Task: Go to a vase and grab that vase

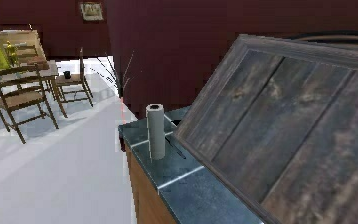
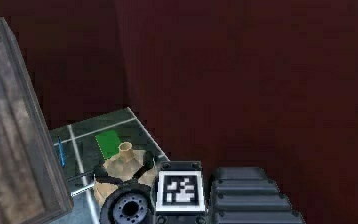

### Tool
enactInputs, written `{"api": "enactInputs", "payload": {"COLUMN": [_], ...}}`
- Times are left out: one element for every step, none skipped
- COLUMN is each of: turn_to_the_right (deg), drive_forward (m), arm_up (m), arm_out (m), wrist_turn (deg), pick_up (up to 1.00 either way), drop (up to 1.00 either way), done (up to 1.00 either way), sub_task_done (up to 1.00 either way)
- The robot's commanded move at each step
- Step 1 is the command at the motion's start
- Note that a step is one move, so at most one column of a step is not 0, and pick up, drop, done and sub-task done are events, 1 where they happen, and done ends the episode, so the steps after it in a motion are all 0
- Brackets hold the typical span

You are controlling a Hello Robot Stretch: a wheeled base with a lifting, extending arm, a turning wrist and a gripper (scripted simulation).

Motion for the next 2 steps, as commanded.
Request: {"api": "enactInputs", "payload": {"turn_to_the_right": [0.0, 0.0], "drive_forward": [0.00, 0.00], "arm_up": [0.00, 0.00], "arm_out": [0.00, 0.00], "wrist_turn": [0.0, 0.0], "pick_up": [1.00, 0.00], "drop": [0.00, 0.00], "done": [0.00, 1.00], "sub_task_done": [0.00, 0.00]}}
